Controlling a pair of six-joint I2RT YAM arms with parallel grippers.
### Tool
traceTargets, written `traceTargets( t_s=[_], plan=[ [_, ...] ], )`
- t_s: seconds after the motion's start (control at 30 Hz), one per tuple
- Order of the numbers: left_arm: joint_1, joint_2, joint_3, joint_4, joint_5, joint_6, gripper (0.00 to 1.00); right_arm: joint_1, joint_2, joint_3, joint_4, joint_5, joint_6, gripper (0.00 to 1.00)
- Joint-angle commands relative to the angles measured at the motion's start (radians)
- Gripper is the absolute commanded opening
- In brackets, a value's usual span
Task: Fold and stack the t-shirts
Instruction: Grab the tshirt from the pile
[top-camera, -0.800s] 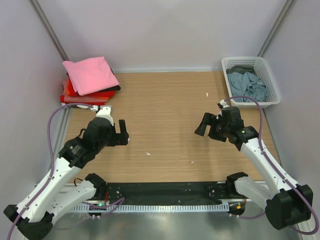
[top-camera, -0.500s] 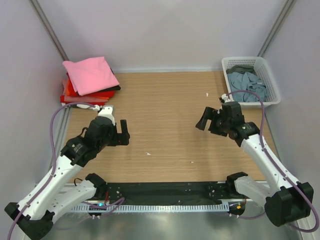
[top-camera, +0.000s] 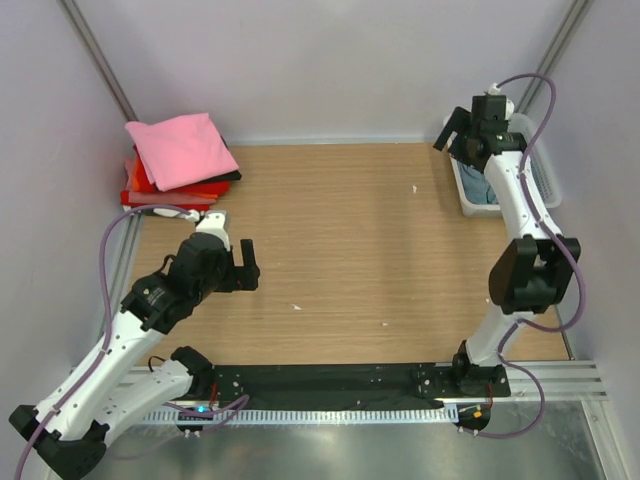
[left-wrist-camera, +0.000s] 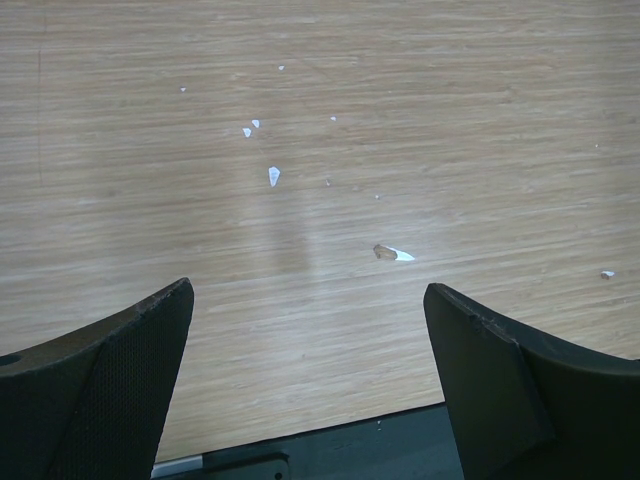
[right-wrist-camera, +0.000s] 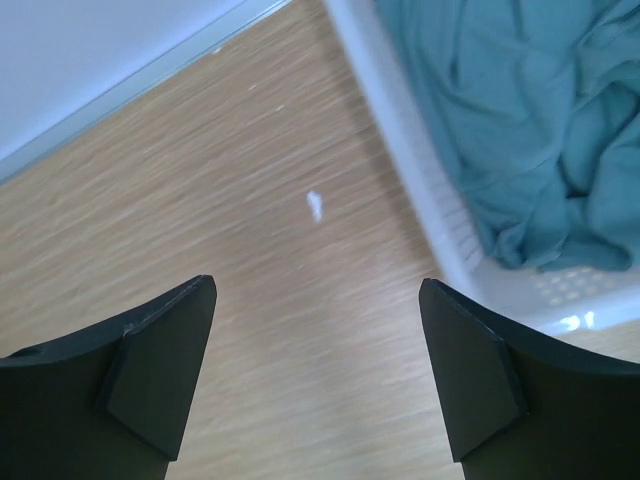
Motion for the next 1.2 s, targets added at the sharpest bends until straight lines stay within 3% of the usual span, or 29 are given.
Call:
traceTargets(
  t_s=[0.0, 0.23, 0.5, 0.6, 0.7, 0.73, 0.8, 0.83, 0.93, 1.17],
  plan=[
    [-0.004, 0.000, 0.007, 0.027, -0.004, 0.006, 0.98, -0.070, 0.135, 0.227, -0.078, 0.090, -0.043, 0.89],
    [-0.005, 0.008, 0.006, 0.027, -0.010, 0.006, 0.98, -0.178, 0.492, 0.652, -0.235, 0.116, -0.070, 0.88],
    [-0.005, 0.012, 0.007, 0.024, -0.026, 0.005, 0.98, -0.222, 0.646, 0.662, -0.200, 0.098, -0.045, 0.85],
    [-0.005, 0.020, 0.007, 0.024, -0.032, 0.002, 0.98, -0.224, 0.689, 0.660, -0.184, 0.069, -0.047, 0.80],
    [-0.005, 0.037, 0.009, 0.018, -0.043, -0.001, 0.98, -0.227, 0.713, 0.660, -0.169, 0.049, -0.054, 0.66],
    [-0.005, 0.041, 0.009, 0.016, -0.044, -0.003, 0.98, -0.228, 0.716, 0.662, -0.163, 0.044, -0.057, 0.53],
    [-0.005, 0.048, 0.012, 0.013, -0.052, -0.004, 0.98, -0.239, 0.718, 0.660, -0.160, 0.027, -0.054, 0.38],
    [-0.005, 0.049, 0.010, 0.013, -0.053, -0.006, 0.98, -0.244, 0.715, 0.662, -0.157, 0.008, -0.056, 0.24],
    [-0.005, 0.051, 0.010, 0.012, -0.059, -0.008, 0.98, -0.257, 0.691, 0.662, -0.160, -0.031, -0.045, 0.01],
    [-0.005, 0.040, 0.010, 0.010, -0.066, -0.009, 0.98, -0.219, 0.493, 0.660, -0.147, -0.161, -0.040, 0.01]
  ],
)
